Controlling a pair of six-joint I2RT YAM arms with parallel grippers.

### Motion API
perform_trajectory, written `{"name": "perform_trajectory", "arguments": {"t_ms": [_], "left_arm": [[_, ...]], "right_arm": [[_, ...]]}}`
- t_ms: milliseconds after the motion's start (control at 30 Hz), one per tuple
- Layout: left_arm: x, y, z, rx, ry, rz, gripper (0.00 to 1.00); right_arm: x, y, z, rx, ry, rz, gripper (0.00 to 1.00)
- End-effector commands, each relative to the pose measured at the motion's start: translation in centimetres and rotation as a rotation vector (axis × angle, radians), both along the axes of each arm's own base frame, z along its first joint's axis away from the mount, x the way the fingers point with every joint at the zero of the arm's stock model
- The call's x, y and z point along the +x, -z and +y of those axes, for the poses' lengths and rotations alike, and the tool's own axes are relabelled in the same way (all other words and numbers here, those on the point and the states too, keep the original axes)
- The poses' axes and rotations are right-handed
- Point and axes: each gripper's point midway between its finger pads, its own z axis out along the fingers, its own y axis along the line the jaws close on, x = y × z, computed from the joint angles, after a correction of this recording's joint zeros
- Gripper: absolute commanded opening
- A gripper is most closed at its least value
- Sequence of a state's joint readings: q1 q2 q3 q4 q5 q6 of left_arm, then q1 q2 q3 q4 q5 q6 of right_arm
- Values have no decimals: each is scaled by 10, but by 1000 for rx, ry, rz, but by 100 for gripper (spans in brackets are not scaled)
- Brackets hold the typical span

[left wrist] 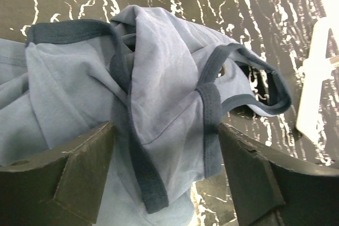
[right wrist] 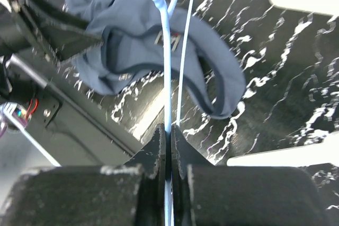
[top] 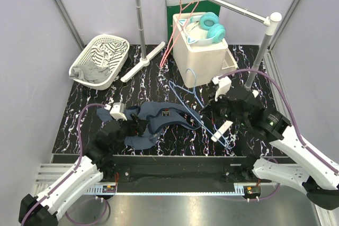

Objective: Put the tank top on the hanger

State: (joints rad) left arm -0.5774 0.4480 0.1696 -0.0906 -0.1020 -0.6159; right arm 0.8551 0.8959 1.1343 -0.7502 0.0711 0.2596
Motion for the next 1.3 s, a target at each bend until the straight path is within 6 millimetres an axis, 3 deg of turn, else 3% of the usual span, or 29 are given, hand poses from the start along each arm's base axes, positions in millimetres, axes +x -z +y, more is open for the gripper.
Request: {"name": "perform_trajectory", "arguments": {"t_ms": [0, 67, 167, 200, 333, 367, 533, 733, 900, 1267], "left_arm": [[2, -18, -14, -90, 33, -38, 75], [0, -12, -14, -88, 37, -23, 68], [1, -14, -17, -110, 41, -31, 49], [2, -16, -17, -112, 40, -36, 35], [8, -29, -12, -101, 6, -61, 1], [12, -41, -10, -105, -15, -90, 0], [26, -61, 6, -35, -90, -114, 0], [39, -73, 15, -2, -114, -111, 0], [38, -81, 23, 12, -119, -128, 0], [26, -95, 9, -47, -27, -164, 0]], "right_arm": [[-15, -11, 17, 82, -112, -3, 0], [-27, -11, 21, 101, -176, 15, 0], [-41, -7, 25, 116, -249, 47, 0], [-45, -5, 26, 119, -264, 58, 0], [-58, -1, 26, 125, -316, 92, 0], [-60, 1, 25, 121, -325, 99, 0], [-75, -6, 24, 145, -395, 104, 0], [-79, 3, 24, 127, -413, 132, 0], [-77, 9, 22, 109, -399, 138, 0], [-71, 13, 33, 113, -426, 129, 0]]}}
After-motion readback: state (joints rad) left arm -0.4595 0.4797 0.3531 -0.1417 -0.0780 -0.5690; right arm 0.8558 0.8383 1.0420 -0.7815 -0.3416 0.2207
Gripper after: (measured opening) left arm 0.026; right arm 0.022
